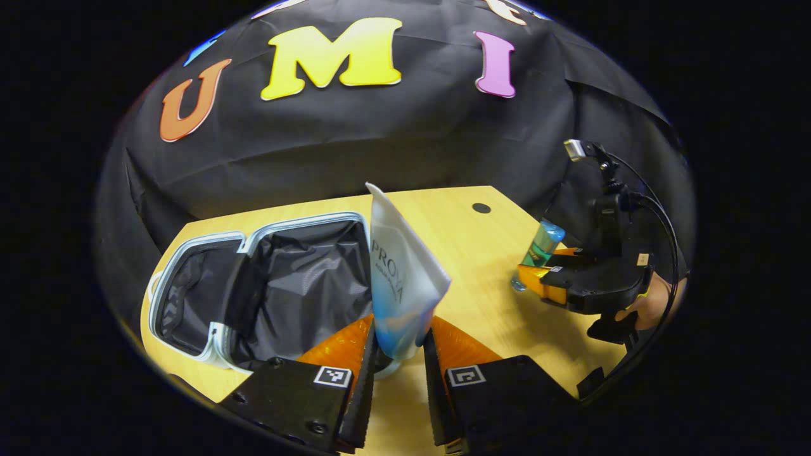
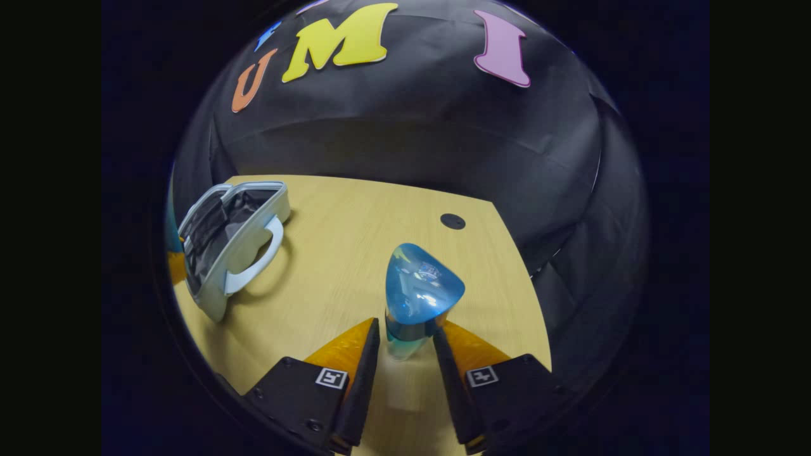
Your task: First open the suitcase, pack the skin care products into it, and then close the suitcase.
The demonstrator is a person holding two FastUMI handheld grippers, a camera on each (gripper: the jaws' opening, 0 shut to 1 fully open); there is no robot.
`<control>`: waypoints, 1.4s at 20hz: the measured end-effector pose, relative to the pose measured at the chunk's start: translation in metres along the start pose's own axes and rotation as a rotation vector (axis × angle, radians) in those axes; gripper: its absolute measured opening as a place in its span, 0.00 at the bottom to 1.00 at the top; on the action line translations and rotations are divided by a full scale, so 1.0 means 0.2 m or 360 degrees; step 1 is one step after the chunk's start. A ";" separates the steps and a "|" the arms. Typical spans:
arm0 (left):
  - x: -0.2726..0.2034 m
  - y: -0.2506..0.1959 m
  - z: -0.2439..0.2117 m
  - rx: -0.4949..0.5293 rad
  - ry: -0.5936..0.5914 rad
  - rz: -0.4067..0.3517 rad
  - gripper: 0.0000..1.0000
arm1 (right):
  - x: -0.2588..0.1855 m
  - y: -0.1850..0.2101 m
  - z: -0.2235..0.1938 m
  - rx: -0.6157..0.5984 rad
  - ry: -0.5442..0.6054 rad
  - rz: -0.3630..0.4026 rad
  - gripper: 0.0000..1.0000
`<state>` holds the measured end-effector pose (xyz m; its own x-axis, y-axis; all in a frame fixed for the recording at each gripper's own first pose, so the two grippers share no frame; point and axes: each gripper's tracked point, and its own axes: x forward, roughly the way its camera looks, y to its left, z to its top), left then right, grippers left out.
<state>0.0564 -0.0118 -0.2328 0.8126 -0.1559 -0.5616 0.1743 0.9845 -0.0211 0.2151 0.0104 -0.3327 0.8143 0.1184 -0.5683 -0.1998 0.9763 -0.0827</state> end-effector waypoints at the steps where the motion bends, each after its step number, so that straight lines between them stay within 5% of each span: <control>1: 0.00 0.05 -0.01 -0.0018 0.0012 0.0019 0.41 | 0.00 0.00 0.00 -0.0007 -0.0001 -0.0010 0.47; 5: -0.02 0.22 -0.03 -0.0049 0.0036 0.0067 0.41 | -0.06 0.05 -0.01 0.0022 0.0016 -0.0008 0.36; 11: 0.00 0.43 -0.08 -0.0018 0.0117 0.0123 0.41 | -0.34 0.18 -0.03 0.0068 0.0028 0.0030 0.34; 19: 0.12 0.64 -0.31 -0.0147 0.0383 0.0160 0.41 | -0.71 0.34 -0.09 0.0122 0.0050 0.0057 0.35; 28: 0.25 0.71 -0.47 -0.0138 0.0659 0.0200 0.41 | -0.82 0.32 -0.15 0.0184 0.0121 -0.0029 0.36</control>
<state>0.0690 0.1277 -0.3411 0.5299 -0.0062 -0.8480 0.0264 0.9996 0.0092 0.0531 0.0473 -0.2699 0.7726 0.0906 -0.6284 -0.1176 0.9931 -0.0013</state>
